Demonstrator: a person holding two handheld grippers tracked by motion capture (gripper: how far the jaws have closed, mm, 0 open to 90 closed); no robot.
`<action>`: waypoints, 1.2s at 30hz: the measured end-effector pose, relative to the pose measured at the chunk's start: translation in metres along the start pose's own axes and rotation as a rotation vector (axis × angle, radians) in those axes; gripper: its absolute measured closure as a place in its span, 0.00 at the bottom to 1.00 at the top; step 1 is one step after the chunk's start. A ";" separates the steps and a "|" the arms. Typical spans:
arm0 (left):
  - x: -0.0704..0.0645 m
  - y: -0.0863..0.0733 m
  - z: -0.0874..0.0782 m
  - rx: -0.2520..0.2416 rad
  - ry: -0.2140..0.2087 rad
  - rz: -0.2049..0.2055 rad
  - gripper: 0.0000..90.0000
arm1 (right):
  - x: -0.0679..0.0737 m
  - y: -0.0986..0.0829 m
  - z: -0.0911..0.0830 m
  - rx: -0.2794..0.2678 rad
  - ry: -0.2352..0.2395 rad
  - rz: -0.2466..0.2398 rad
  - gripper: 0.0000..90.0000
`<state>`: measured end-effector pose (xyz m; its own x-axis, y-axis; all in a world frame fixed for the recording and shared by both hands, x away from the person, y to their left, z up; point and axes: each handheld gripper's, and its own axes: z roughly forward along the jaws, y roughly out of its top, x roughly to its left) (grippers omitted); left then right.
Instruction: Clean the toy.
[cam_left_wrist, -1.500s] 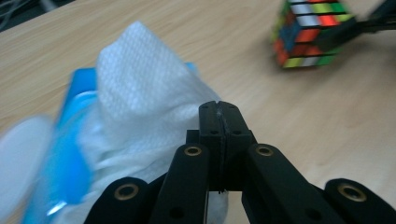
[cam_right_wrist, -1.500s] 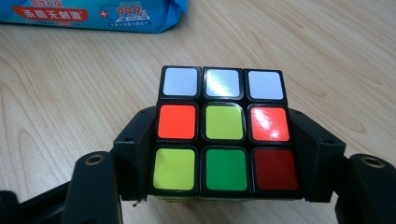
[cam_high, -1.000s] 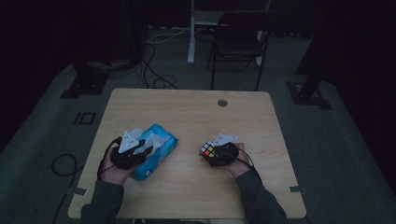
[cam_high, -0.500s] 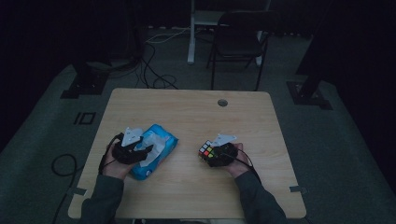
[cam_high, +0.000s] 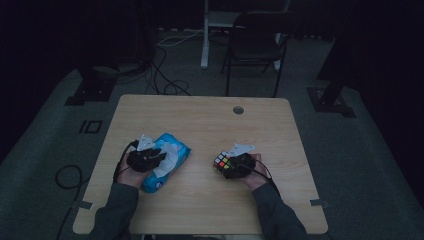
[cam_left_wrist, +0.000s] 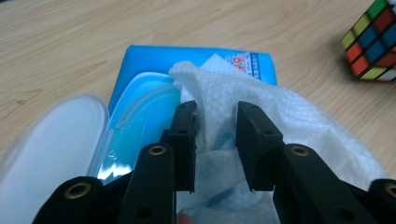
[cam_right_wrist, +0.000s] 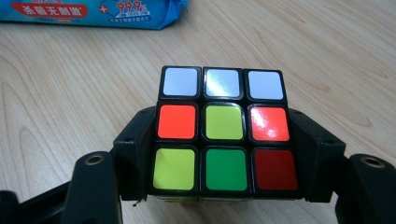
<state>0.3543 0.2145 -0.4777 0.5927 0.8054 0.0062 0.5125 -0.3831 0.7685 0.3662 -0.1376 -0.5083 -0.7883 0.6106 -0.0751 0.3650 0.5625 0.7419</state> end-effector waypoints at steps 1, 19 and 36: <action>0.001 0.000 -0.001 -0.002 0.006 -0.001 0.81 | 0.000 0.000 0.000 0.000 0.001 0.001 0.38; -0.016 0.018 -0.016 -0.105 -0.079 0.032 0.98 | 0.003 0.001 -0.001 -0.003 0.003 -0.010 0.38; -0.014 -0.006 -0.012 -0.004 0.117 0.044 0.58 | 0.001 -0.001 -0.005 -0.014 -0.002 -0.009 0.38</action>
<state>0.3352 0.2108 -0.4747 0.5382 0.8350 0.1145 0.4850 -0.4179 0.7682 0.3624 -0.1400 -0.5057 -0.7909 0.6063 -0.0831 0.3505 0.5602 0.7505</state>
